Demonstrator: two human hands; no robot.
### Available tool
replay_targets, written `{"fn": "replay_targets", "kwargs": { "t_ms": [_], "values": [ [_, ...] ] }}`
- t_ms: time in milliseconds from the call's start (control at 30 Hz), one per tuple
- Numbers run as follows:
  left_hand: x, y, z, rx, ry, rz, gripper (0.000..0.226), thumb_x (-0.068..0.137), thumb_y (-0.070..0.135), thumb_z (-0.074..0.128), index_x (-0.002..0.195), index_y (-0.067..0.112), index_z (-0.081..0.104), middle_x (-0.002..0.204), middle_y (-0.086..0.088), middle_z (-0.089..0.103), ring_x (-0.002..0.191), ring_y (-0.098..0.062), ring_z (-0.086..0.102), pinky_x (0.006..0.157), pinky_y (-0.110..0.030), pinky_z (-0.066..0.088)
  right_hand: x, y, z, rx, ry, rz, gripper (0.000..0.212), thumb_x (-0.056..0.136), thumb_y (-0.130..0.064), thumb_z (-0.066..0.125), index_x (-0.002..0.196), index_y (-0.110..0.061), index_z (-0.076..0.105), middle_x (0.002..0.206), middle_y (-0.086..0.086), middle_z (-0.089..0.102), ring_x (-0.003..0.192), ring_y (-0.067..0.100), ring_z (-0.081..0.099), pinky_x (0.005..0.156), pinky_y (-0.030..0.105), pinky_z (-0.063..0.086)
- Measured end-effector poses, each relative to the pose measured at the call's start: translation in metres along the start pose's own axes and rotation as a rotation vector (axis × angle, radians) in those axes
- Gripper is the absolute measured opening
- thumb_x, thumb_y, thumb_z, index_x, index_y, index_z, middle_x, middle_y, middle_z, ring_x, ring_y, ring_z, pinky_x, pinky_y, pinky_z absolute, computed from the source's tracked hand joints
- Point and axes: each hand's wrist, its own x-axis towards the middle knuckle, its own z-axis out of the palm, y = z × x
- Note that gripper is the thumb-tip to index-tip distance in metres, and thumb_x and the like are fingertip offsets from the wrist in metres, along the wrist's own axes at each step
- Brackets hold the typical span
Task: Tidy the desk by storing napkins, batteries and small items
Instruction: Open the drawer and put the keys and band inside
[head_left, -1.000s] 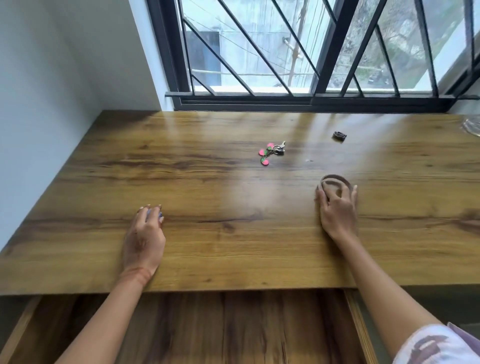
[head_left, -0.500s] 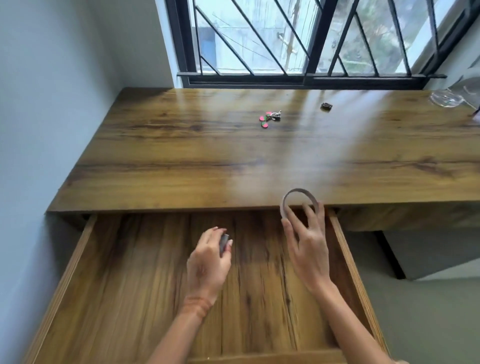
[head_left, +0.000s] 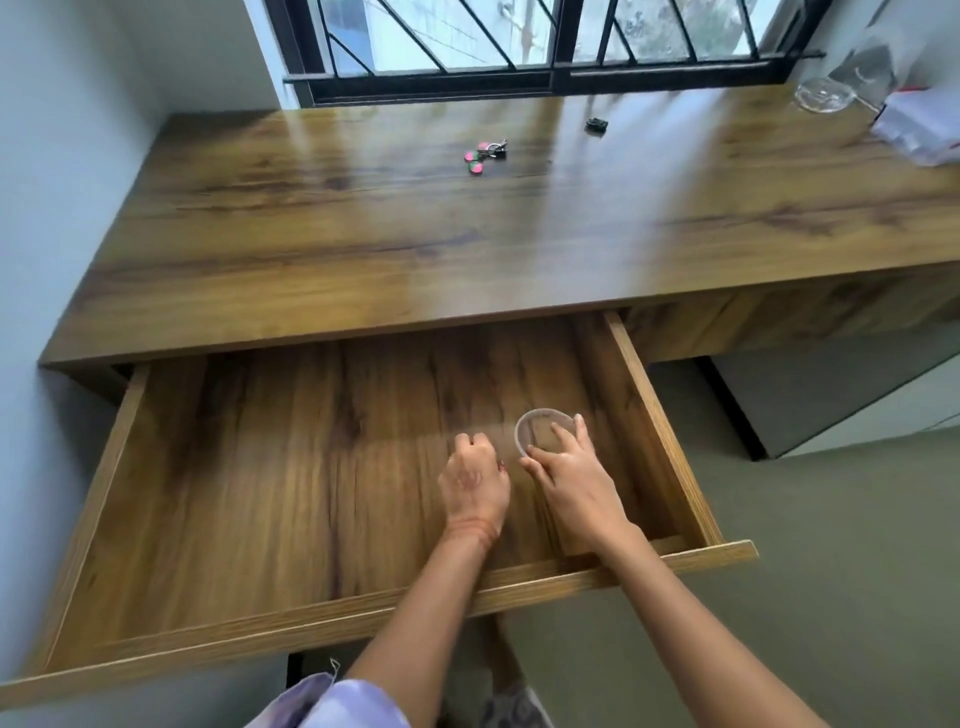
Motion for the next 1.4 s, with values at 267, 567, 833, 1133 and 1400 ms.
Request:
{"fn": "replay_targets", "kwargs": {
  "t_ms": [267,567,833,1133,1400],
  "values": [
    [0.007,-0.001,0.012,0.027,-0.021,-0.091,0.039,0.089,0.025,0.057,0.123,0.008,0.049,0.128,-0.012,0.046,0.118,-0.025,0.050,0.090,-0.032,0.047,-0.002,0.004,0.010,-0.086,-0.129,0.000,0.041,0.096,-0.042,0.039,0.132,-0.026,0.048,0.156,0.007,0.010,0.144,0.028,0.000,0.113,0.041,0.021],
    [0.008,-0.003,0.009,0.033,-0.020,-0.094,0.038,0.092,0.030,0.050,0.124,0.008,0.050,0.129,-0.012,0.046,0.119,-0.024,0.048,0.088,-0.033,0.047,-0.001,0.004,0.014,-0.160,-0.185,0.022,0.071,0.091,-0.033,0.054,0.147,-0.031,0.010,0.156,0.011,0.003,0.143,0.029,0.005,0.110,0.041,0.028],
    [0.009,-0.003,-0.016,0.079,0.071,-0.029,0.035,0.094,0.031,0.044,0.122,0.012,0.053,0.124,-0.005,0.054,0.115,-0.020,0.049,0.082,-0.031,0.046,-0.003,-0.005,0.002,-0.125,-0.022,-0.023,0.068,0.093,-0.043,0.045,0.147,-0.020,0.011,0.156,0.007,0.009,0.144,0.021,0.003,0.113,0.033,0.019],
    [0.072,0.026,-0.089,0.047,0.377,0.157,0.027,0.090,0.026,0.052,0.111,0.013,0.063,0.110,-0.007,0.065,0.101,-0.021,0.058,0.079,-0.029,0.046,0.064,-0.039,-0.077,-0.057,0.195,-0.132,0.067,0.093,-0.043,0.045,0.147,-0.017,0.014,0.156,0.004,0.009,0.144,0.017,0.000,0.113,0.030,0.014],
    [0.208,0.075,-0.135,0.145,0.378,0.228,0.028,0.087,0.026,0.051,0.109,0.011,0.062,0.111,-0.012,0.063,0.105,-0.030,0.055,0.093,-0.037,0.036,0.223,-0.033,-0.146,-0.100,0.250,-0.139,0.064,0.093,-0.035,0.049,0.144,-0.007,0.021,0.153,0.012,0.018,0.143,0.025,0.007,0.115,0.034,0.013]
  ]
}}
